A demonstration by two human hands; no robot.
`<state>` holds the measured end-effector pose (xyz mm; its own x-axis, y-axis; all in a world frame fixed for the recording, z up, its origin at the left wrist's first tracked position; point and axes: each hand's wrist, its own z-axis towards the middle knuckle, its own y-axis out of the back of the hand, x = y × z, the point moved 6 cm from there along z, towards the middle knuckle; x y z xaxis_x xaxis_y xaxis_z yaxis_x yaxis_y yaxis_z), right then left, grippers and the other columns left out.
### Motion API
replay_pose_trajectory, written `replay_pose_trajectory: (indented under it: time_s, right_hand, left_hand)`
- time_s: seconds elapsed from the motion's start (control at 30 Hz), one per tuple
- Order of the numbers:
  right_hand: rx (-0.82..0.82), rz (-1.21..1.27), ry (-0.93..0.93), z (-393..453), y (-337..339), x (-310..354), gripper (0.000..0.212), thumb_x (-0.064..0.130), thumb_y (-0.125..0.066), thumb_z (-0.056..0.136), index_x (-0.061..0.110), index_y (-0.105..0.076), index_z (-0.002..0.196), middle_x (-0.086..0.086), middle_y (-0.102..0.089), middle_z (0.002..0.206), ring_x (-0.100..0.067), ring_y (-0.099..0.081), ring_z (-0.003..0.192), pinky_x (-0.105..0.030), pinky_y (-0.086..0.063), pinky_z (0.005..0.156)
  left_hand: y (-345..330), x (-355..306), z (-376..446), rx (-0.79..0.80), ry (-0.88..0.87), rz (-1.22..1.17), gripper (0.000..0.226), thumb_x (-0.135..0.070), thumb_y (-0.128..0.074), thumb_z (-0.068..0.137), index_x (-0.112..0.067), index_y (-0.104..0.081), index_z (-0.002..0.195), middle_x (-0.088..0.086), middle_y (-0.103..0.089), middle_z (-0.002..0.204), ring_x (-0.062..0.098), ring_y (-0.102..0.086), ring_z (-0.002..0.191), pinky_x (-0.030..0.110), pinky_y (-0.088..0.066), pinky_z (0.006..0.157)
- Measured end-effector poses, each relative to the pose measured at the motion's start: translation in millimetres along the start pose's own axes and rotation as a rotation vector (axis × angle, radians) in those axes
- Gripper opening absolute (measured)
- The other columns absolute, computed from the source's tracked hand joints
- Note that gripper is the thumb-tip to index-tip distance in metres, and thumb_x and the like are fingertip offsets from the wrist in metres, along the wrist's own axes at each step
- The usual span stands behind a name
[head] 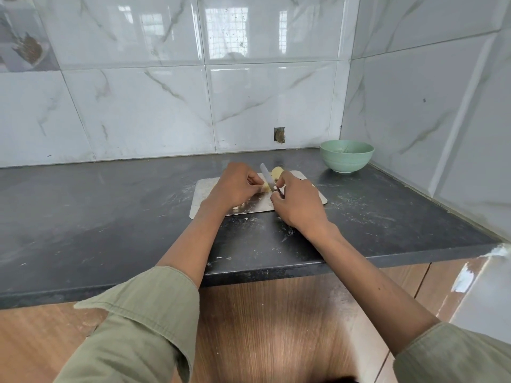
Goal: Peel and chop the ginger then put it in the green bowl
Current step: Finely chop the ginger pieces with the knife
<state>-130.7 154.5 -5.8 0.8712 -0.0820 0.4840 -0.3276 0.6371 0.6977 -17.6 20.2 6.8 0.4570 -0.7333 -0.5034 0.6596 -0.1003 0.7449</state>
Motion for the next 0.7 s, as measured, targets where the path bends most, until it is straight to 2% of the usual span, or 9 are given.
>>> replay_pose_trajectory:
  time_s: [0.17,0.27,0.37,0.5,0.6,0.7]
  right_hand:
    - [0.0,0.003,-0.001,-1,0,3,0.013,0.027,-0.058,0.088,0.019,-0.057,0.099,-0.005,-0.066,0.083,-0.032,-0.055,0.089,-0.038,-0.043,0.069]
    - [0.004,-0.003,0.005,-1,0,4,0.012,0.026,-0.059,0.087,0.019,-0.058,0.098,-0.005,-0.065,0.082,-0.033,-0.054,0.089,-0.037,-0.039,0.067]
    - [0.028,-0.04,0.013,-1,-2,9,0.01,0.021,-0.058,0.087,0.018,-0.057,0.096,-0.006,-0.062,0.085,-0.033,-0.052,0.089,-0.036,-0.034,0.065]
    - [0.082,-0.046,-0.026,3,-3,11,0.011,0.02,-0.059,0.087,0.016,-0.057,0.097,-0.005,-0.056,0.087,-0.032,-0.049,0.088,-0.034,-0.035,0.068]
    - [0.106,-0.053,-0.034,6,-3,12,0.01,0.02,-0.061,0.087,0.017,-0.059,0.096,-0.005,-0.059,0.088,-0.032,-0.055,0.089,-0.033,-0.036,0.068]
    - [0.112,-0.079,-0.04,5,-4,13,0.011,0.021,-0.06,0.088,0.017,-0.06,0.098,-0.007,-0.059,0.093,-0.035,-0.057,0.094,-0.034,-0.038,0.071]
  left_hand:
    - [-1,1,-1,-0.007,-0.011,-0.02,0.008,-0.014,-0.086,0.081,-0.017,-0.085,0.088,-0.005,-0.078,0.077,0.01,-0.072,0.069,0.03,-0.06,0.067]
    - [-2,2,-1,-0.006,-0.022,-0.024,0.006,-0.013,-0.086,0.081,-0.017,-0.085,0.086,-0.004,-0.078,0.076,0.015,-0.074,0.069,0.036,-0.061,0.069]
    - [-2,1,0,-0.009,-0.025,-0.023,0.006,-0.012,-0.086,0.081,-0.016,-0.085,0.085,-0.003,-0.078,0.077,0.012,-0.073,0.069,0.032,-0.061,0.068]
    - [-3,1,1,-0.008,-0.016,-0.031,0.006,-0.011,-0.087,0.081,-0.015,-0.085,0.084,-0.007,-0.076,0.073,-0.001,-0.065,0.056,0.02,-0.05,0.055]
    - [-3,1,2,-0.007,-0.015,-0.025,0.005,-0.012,-0.087,0.081,-0.016,-0.085,0.084,-0.007,-0.076,0.073,-0.001,-0.066,0.057,0.018,-0.05,0.056]
    - [-2,-1,0,-0.015,-0.018,-0.025,0.004,-0.012,-0.087,0.081,-0.015,-0.085,0.082,-0.006,-0.076,0.073,0.008,-0.071,0.063,0.024,-0.056,0.06]
